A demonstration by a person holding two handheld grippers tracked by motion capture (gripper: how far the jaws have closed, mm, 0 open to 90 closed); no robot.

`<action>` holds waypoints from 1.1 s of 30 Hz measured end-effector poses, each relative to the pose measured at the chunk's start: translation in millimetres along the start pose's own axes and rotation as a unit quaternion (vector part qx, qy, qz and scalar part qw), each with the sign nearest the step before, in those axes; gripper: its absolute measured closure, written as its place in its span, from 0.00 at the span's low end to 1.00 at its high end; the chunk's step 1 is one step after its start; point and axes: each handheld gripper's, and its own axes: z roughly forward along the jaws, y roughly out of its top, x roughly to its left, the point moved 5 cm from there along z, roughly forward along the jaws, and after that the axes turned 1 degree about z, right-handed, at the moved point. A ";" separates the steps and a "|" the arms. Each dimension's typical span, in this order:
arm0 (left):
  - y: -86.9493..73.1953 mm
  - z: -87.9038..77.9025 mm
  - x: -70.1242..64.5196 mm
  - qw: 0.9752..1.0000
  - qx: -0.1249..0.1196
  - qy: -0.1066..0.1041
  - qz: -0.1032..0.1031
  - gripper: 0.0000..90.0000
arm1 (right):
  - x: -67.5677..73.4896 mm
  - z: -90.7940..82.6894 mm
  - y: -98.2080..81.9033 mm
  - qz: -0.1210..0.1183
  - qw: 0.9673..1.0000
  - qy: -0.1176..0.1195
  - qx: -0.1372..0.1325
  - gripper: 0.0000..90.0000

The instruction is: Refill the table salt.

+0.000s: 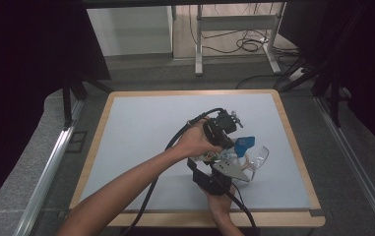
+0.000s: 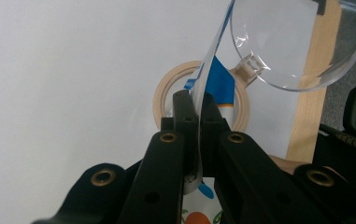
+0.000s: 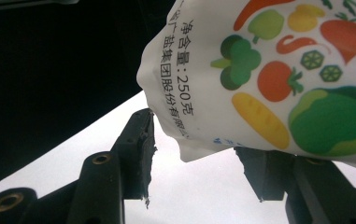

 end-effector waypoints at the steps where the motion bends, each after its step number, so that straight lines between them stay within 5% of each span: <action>1: -0.7 0.2 0.8 1.000 0.000 0.000 -0.002 1.00 | -0.5 0.8 -0.8 -0.003 1.000 -0.001 0.002 0.54; 33: -0.2 -0.5 -0.8 1.000 0.004 0.001 -0.001 1.00 | 2.8 2.4 5.5 -0.009 1.000 -0.004 -0.012 0.56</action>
